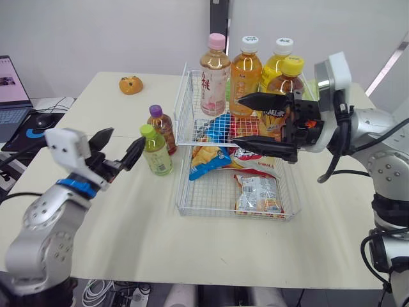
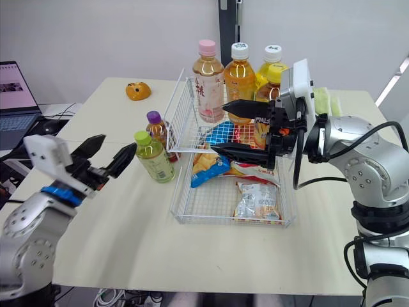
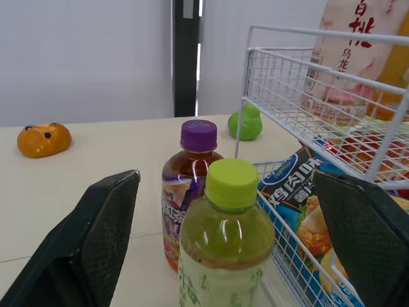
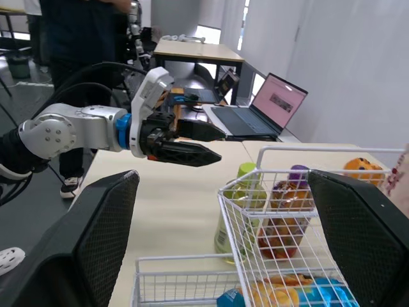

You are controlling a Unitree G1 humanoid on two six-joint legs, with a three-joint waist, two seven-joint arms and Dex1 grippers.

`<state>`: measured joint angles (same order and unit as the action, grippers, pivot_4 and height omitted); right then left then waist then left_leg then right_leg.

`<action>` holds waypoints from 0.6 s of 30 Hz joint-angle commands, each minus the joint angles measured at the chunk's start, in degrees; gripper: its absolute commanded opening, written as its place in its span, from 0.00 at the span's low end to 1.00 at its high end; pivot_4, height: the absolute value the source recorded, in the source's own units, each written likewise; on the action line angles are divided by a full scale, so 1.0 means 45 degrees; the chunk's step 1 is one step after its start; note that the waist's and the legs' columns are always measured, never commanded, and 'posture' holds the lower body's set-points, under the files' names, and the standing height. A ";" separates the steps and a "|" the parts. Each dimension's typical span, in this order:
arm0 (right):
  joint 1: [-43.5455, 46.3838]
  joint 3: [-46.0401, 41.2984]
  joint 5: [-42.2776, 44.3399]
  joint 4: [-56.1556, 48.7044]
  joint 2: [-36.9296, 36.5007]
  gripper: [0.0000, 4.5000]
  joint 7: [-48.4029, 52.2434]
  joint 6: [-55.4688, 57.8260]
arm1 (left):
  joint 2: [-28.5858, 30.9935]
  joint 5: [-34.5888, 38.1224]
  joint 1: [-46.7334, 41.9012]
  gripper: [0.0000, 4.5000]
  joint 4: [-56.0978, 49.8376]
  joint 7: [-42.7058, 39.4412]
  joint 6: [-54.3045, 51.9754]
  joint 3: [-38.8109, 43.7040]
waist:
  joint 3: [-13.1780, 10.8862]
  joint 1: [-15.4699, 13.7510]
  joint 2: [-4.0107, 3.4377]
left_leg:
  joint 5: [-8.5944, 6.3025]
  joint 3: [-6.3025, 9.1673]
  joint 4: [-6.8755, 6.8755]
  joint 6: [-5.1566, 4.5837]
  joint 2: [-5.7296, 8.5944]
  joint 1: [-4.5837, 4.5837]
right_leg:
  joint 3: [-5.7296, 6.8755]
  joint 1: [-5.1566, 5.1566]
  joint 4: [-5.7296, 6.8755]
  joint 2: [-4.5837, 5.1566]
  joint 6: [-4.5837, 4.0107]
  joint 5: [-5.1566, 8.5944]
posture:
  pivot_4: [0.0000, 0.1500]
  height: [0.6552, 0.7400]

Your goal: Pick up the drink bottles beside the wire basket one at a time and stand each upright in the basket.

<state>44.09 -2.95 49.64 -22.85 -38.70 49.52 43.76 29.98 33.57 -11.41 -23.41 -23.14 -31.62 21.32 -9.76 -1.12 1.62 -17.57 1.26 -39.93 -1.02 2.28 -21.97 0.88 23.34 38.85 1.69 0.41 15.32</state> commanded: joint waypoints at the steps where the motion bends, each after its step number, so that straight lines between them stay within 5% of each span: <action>1: 0.0017 -0.0621 0.0319 -0.0696 -0.0179 1.00 -0.0426 0.0126 | -0.0026 -0.0687 -0.0931 0.99 0.0651 0.0002 0.0468 -0.0899 | 0.0000 0.0023 0.0000 | 0.0000 0.0000 0.0001 0.0000 0.0000 -0.0002 | 0.0000 0.0003 0.0000 0.0000 0.0000 0.0000 | 1.00 1.00; 10: -0.0246 -0.0951 0.0587 -0.1208 -0.0385 1.00 -0.1012 0.0418 | -0.0305 -0.1629 -0.1711 0.99 0.1966 0.0227 0.0729 -0.1586 | -0.0002 0.0053 0.0003 | 0.0000 0.0000 0.0007 0.0000 -0.0002 -0.0014 | -0.0002 0.0016 -0.0002 0.0000 0.0001 0.0001 | 1.00 1.00; 13: -0.0293 -0.0976 0.0624 -0.1266 -0.0408 1.00 -0.1069 0.0418 | -0.0492 -0.1610 -0.1758 0.89 0.1982 0.0224 0.0907 -0.1591 | -0.0003 0.0029 0.0003 | 0.0000 0.0000 0.0006 0.0000 -0.0002 -0.0015 | -0.0003 0.0015 -0.0002 0.0001 0.0001 0.0001 | 1.00 1.00; 18: -0.0301 -0.0981 0.0698 -0.1289 -0.0449 1.00 -0.1119 0.0397 | -0.0577 -0.1728 -0.1768 0.54 0.2103 0.0208 0.1020 -0.1614 | -0.0004 0.0009 0.0005 | 0.0000 0.0000 0.0006 0.0000 -0.0002 -0.0016 | -0.0003 0.0015 -0.0004 0.0001 0.0002 0.0001 | 1.00 1.00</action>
<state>42.32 -5.62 51.94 -26.88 -40.06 44.86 45.86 27.40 26.23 -18.83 -13.08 -22.04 -28.17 13.84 -9.77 -1.08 1.64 -17.57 1.26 -39.90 -1.02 2.27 -22.04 0.87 23.41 38.83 1.70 0.42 15.33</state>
